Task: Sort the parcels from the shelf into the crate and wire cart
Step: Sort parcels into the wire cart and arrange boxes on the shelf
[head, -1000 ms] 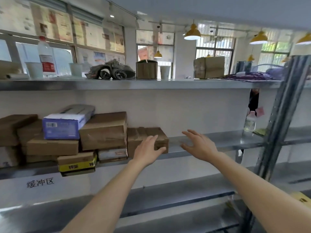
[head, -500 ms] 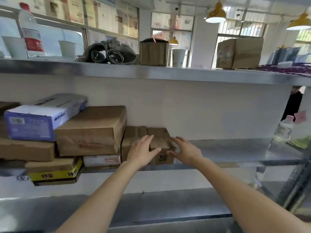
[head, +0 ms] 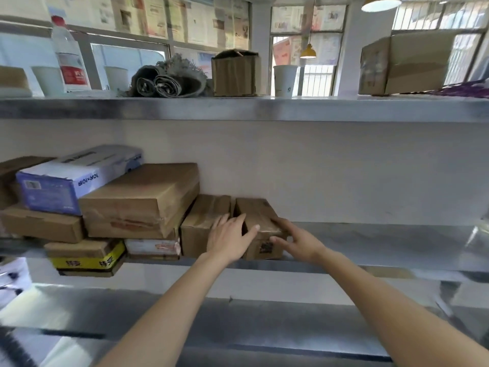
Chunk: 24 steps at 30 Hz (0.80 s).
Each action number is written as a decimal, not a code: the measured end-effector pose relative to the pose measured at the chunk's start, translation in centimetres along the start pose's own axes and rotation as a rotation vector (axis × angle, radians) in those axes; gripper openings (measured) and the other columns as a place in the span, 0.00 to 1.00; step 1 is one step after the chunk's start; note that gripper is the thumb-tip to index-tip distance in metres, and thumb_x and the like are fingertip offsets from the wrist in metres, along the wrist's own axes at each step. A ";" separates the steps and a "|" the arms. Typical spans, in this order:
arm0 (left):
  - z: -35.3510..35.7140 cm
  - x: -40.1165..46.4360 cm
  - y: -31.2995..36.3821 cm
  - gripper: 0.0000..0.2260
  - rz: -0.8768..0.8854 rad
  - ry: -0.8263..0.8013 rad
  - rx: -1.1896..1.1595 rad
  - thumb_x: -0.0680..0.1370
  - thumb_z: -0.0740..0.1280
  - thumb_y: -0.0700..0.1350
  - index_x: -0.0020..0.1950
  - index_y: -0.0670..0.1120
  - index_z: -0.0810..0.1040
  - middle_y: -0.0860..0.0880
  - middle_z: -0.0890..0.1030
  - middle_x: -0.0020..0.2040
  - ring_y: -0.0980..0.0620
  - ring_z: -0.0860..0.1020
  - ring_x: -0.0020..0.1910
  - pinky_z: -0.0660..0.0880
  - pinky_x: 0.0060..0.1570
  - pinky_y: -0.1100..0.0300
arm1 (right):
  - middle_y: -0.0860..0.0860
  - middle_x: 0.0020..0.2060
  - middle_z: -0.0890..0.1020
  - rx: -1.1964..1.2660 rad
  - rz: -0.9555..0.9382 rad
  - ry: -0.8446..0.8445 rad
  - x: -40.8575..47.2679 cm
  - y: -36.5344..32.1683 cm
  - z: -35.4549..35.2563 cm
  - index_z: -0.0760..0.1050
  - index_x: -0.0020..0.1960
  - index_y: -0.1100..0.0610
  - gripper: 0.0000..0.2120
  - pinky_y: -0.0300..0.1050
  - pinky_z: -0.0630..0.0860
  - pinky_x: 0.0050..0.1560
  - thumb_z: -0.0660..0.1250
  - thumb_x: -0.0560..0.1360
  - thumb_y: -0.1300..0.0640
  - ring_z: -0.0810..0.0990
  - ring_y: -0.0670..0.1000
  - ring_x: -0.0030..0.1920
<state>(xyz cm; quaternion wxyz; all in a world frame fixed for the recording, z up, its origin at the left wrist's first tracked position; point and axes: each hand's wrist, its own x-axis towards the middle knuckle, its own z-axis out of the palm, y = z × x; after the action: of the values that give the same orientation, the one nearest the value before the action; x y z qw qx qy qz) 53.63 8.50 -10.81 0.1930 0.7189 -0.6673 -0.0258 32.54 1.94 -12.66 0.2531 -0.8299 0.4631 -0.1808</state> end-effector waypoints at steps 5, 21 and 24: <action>0.9 -0.7 2.8 0.30 -0.075 0.023 -0.010 0.84 0.53 0.64 0.81 0.49 0.62 0.47 0.70 0.77 0.47 0.63 0.78 0.51 0.79 0.52 | 0.48 0.70 0.76 0.238 -0.046 0.084 0.0 0.5 0.4 0.68 0.76 0.49 0.26 0.47 0.73 0.67 0.62 0.81 0.39 0.76 0.51 0.68; -2.0 -5.3 7.9 0.31 -0.204 0.401 -0.758 0.79 0.72 0.44 0.80 0.51 0.64 0.56 0.65 0.73 0.58 0.66 0.70 0.65 0.71 0.59 | 0.43 0.71 0.74 0.586 -0.296 0.265 -3.7 -1.6 -2.6 0.67 0.76 0.44 0.27 0.46 0.72 0.70 0.70 0.80 0.51 0.73 0.46 0.69; -4.0 -7.1 7.7 0.22 -0.178 0.459 -0.860 0.82 0.66 0.52 0.76 0.59 0.69 0.54 0.66 0.71 0.58 0.67 0.69 0.64 0.71 0.58 | 0.44 0.71 0.75 0.641 -0.327 0.228 -4.4 -3.6 -3.1 0.67 0.77 0.43 0.27 0.53 0.74 0.71 0.71 0.80 0.52 0.74 0.48 0.70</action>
<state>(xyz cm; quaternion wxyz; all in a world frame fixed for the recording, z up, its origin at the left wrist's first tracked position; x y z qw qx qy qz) 46.71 16.08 -6.26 0.6112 0.6155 -0.4723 -0.1565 31.05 6.56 -8.37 0.4145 -0.7461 0.2695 -0.4459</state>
